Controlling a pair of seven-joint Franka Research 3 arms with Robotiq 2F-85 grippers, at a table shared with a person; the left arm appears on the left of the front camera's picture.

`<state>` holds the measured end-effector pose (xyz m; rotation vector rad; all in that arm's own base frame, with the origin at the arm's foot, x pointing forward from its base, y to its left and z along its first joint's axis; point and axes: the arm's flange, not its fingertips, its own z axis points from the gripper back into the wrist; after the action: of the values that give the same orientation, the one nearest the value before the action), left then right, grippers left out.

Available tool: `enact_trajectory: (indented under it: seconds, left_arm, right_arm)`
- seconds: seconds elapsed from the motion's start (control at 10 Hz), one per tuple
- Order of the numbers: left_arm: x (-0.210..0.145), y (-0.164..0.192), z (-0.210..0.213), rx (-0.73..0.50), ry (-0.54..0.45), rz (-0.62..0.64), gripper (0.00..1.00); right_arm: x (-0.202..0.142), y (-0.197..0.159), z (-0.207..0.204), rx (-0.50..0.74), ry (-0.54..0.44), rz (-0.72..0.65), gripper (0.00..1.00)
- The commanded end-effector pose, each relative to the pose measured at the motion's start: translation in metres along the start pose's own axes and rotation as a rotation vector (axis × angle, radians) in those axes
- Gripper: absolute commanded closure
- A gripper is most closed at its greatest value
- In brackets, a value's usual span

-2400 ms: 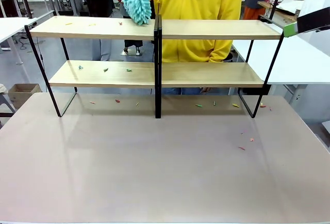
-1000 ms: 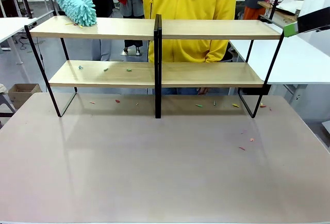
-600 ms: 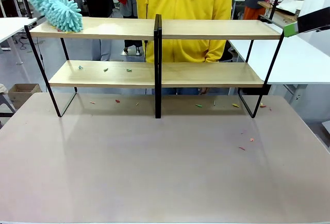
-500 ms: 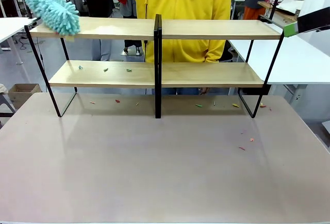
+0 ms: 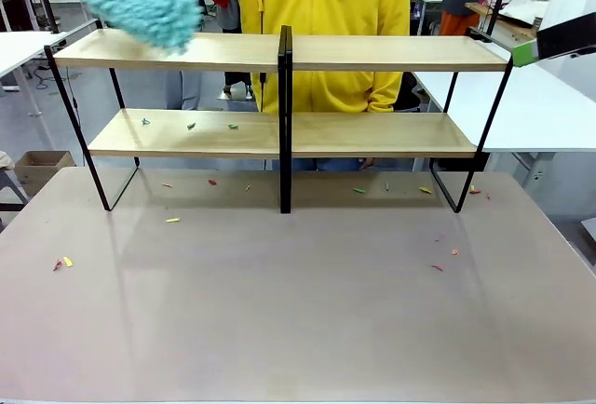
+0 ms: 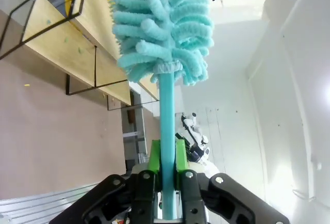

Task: Clean the shelves.
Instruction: Clean another randomly selected level of the Shelf with the Duster.

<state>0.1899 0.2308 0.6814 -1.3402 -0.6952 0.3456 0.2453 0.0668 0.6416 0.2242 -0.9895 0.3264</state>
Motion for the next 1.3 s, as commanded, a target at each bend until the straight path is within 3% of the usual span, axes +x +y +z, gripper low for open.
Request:
enact_trajectory:
  seconds: [0.0,0.3,0.5,0.6,0.8,1.0,1.2]
  left_arm:
    - [0.003,0.002,0.033,-0.027,-0.086,-0.018,0.87]
    - [-0.003,0.02,0.098,-0.094,-0.235,0.011,0.87]
    - [-0.003,0.024,0.099,-0.123,-0.212,0.015,0.87]
    - [-0.001,0.019,0.082,-0.111,-0.152,-0.002,0.87]
    - [-0.006,-0.001,0.027,-0.069,0.08,-0.085,0.87]
    - [-0.033,-0.021,-0.05,-0.016,0.501,-0.25,0.87]
    - [-0.086,-0.029,-0.123,0.114,0.853,-0.398,0.87]
  right_arm:
    - [0.0,0.0,0.0,0.002,0.001,0.001,0.0]
    - [0.0,0.0,0.0,0.002,0.001,0.001,0.0]
    - [0.0,0.0,0.0,0.002,0.001,0.001,0.0]
    - [0.0,0.0,0.0,0.002,0.001,0.001,0.0]
    - [0.0,0.0,0.0,0.002,0.001,0.001,0.0]
    - [0.0,0.0,0.0,0.002,0.001,0.001,0.0]
    - [0.0,0.0,0.0,0.002,0.001,0.001,0.0]
